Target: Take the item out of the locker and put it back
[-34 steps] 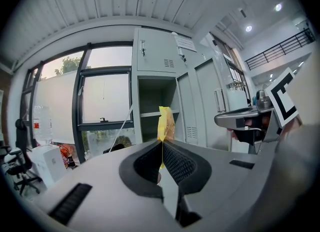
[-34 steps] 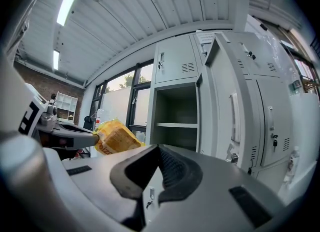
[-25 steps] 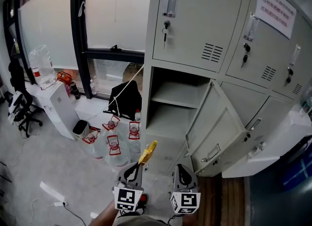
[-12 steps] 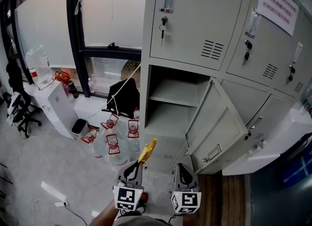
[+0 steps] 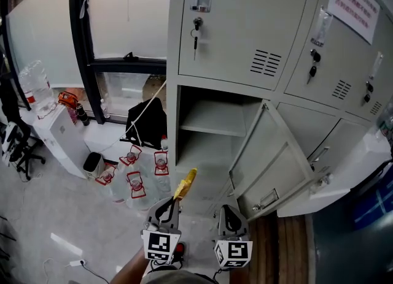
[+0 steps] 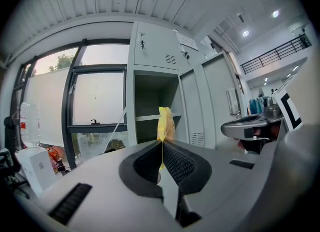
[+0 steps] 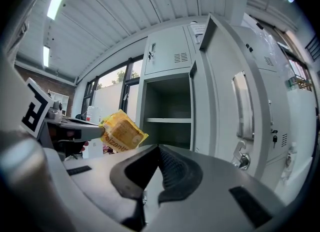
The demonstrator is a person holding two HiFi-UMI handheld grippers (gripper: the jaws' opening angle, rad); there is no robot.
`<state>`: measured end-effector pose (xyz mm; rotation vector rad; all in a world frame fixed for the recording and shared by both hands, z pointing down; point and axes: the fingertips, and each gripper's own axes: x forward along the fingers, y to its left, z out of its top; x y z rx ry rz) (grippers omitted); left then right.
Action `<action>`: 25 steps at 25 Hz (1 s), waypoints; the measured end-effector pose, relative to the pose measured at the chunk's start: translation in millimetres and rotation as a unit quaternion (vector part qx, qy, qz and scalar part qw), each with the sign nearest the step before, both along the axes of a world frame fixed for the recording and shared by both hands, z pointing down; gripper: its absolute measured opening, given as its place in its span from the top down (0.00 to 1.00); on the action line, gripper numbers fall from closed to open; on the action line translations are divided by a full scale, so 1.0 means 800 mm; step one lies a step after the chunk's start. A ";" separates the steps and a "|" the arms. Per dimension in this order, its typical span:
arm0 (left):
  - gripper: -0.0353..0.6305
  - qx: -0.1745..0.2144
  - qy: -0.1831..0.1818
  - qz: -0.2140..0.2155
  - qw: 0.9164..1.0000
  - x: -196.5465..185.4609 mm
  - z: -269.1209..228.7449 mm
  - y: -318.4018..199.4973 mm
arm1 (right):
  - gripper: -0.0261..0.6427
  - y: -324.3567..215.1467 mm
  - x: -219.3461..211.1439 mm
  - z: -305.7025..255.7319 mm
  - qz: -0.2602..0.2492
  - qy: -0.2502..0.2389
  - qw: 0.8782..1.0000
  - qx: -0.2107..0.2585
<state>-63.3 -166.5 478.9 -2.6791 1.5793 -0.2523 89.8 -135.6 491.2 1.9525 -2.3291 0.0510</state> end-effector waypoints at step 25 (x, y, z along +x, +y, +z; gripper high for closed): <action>0.91 0.060 -0.118 0.136 0.982 0.129 0.031 -0.176 | 0.94 -0.064 0.052 0.034 0.114 -0.010 0.993 -0.034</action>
